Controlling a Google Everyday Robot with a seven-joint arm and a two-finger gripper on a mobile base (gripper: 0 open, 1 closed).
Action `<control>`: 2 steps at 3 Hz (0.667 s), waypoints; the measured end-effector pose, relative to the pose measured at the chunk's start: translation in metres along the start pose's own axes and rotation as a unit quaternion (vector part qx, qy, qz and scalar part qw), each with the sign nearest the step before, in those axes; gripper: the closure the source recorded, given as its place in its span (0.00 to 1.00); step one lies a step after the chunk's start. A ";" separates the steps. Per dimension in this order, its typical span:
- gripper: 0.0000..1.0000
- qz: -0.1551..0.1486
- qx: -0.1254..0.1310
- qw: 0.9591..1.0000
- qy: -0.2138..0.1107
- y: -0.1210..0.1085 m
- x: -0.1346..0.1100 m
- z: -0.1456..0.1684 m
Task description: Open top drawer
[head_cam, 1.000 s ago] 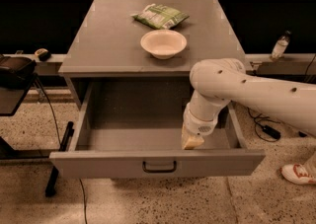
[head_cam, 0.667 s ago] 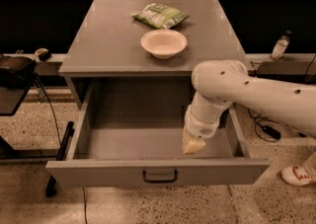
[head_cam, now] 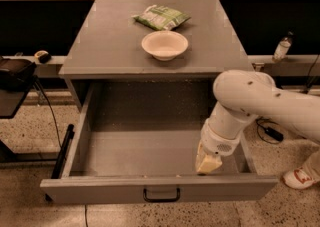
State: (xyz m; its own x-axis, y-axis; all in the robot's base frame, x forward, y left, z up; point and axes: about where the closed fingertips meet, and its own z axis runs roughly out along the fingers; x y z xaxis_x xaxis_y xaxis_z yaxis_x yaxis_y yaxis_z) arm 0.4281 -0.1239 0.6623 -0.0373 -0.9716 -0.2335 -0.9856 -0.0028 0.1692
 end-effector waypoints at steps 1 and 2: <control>1.00 0.002 0.001 1.000 -0.002 0.002 0.000 -0.003; 1.00 0.026 0.013 0.999 -0.022 0.027 0.006 -0.017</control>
Offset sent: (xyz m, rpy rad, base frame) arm -0.0510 -0.0227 0.0404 0.0735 -0.0268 -0.1382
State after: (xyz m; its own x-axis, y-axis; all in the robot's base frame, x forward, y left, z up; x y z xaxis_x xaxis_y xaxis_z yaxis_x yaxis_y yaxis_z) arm 0.4038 -0.1341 0.6822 -0.0949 -0.9592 -0.2663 -0.9861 0.0540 0.1571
